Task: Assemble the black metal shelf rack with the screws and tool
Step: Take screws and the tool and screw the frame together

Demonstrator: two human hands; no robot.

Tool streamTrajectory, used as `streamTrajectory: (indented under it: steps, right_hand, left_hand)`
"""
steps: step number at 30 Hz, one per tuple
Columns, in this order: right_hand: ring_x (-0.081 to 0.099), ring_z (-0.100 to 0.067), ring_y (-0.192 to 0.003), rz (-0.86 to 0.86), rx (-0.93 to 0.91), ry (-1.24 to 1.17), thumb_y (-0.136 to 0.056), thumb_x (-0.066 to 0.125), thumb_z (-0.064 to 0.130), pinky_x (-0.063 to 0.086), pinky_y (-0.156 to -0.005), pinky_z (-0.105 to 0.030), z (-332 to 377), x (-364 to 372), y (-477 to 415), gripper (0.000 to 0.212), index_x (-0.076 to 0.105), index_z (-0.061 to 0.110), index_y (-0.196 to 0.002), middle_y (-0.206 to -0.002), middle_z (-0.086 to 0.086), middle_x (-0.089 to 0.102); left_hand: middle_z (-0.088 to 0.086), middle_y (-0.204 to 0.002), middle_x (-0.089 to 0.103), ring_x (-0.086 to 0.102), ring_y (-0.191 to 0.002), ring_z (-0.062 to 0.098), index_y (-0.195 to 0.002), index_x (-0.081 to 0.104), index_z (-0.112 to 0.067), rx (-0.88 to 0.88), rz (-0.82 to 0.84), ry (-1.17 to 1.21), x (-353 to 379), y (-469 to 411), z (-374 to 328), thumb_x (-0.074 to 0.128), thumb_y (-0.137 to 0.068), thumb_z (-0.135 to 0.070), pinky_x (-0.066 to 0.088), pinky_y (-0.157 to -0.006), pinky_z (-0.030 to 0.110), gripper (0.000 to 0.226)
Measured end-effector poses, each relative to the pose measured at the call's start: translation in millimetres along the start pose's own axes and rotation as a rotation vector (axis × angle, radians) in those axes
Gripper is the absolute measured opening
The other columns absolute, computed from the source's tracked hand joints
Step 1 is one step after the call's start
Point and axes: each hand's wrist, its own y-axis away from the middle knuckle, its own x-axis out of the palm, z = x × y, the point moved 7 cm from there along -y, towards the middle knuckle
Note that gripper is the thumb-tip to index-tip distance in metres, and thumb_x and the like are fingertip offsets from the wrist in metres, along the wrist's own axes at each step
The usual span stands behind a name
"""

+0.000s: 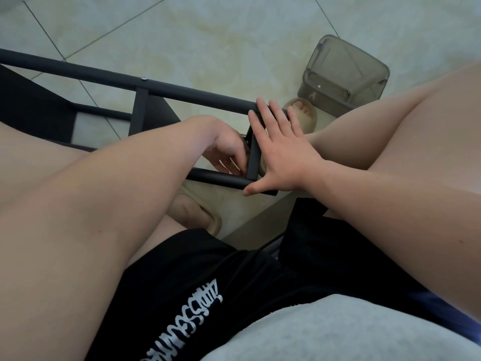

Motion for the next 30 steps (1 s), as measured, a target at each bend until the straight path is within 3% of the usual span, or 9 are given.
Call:
streamTrajectory:
  steps: [4,12,17,21,27,30]
  right_hand:
    - [-0.019,-0.035,-0.154,0.004,0.001,0.006,-0.056,0.053,0.099,-0.006,-0.125,-0.055,0.2,-0.2,0.1,0.153,-0.01,0.007,-0.161,-0.167,-0.017,-0.022]
    - [-0.02,-0.034,-0.154,0.008,0.004,0.003,-0.055,0.054,0.098,-0.006,-0.125,-0.055,0.4,-0.4,0.6,0.153,-0.01,0.008,-0.161,-0.167,-0.016,-0.023]
    - [-0.02,-0.035,-0.154,0.006,0.002,-0.004,-0.056,0.054,0.098,-0.007,-0.125,-0.054,0.4,-0.5,0.8,0.153,-0.01,0.008,-0.161,-0.167,-0.016,-0.023]
    - [-0.02,-0.035,-0.154,0.0,0.0,0.0,-0.056,0.054,0.099,-0.007,-0.125,-0.054,0.3,-1.0,0.4,0.153,-0.01,0.008,-0.161,-0.167,-0.016,-0.022]
    - [-0.019,-0.035,-0.154,0.003,0.004,-0.004,-0.054,0.054,0.099,-0.007,-0.125,-0.055,0.3,0.6,0.7,0.154,-0.009,0.008,-0.161,-0.167,-0.016,-0.022]
    - [-0.02,-0.034,-0.154,0.002,0.006,-0.002,-0.054,0.053,0.1,-0.007,-0.125,-0.054,0.1,0.7,-0.1,0.154,-0.01,0.008,-0.161,-0.167,-0.016,-0.022]
  left_hand:
    - [-0.002,-0.097,0.071,0.065,-0.087,0.014,-0.104,0.071,-0.016,-0.014,0.014,0.036,0.6,1.4,3.8,0.065,-0.09,-0.01,0.05,-0.082,0.028,0.016]
    - [-0.003,-0.083,0.071,0.063,-0.078,0.012,-0.091,0.073,-0.016,-0.019,-0.012,-0.028,5.1,-0.4,3.2,0.068,-0.087,-0.008,0.047,-0.078,0.028,0.01]
    - [0.002,-0.102,0.068,0.064,-0.092,0.016,-0.102,0.071,-0.017,-0.02,0.029,0.022,2.0,4.9,1.7,0.063,-0.09,-0.003,0.048,-0.086,0.031,0.02]
    - [-0.002,-0.112,0.071,0.065,-0.099,0.015,-0.112,0.072,-0.018,-0.043,-0.011,0.004,-3.2,7.7,6.5,0.065,-0.091,-0.014,0.048,-0.098,0.035,0.023]
    - [-0.002,-0.093,0.072,0.062,-0.085,0.014,-0.098,0.075,-0.016,-0.034,-0.009,-0.014,6.8,2.0,5.0,0.069,-0.087,-0.011,0.046,-0.089,0.033,0.014]
    - [0.0,-0.09,0.069,0.06,-0.082,0.013,-0.104,0.071,-0.014,-0.034,-0.01,-0.018,5.0,2.0,4.4,0.067,-0.087,-0.008,0.043,-0.089,0.032,0.018]
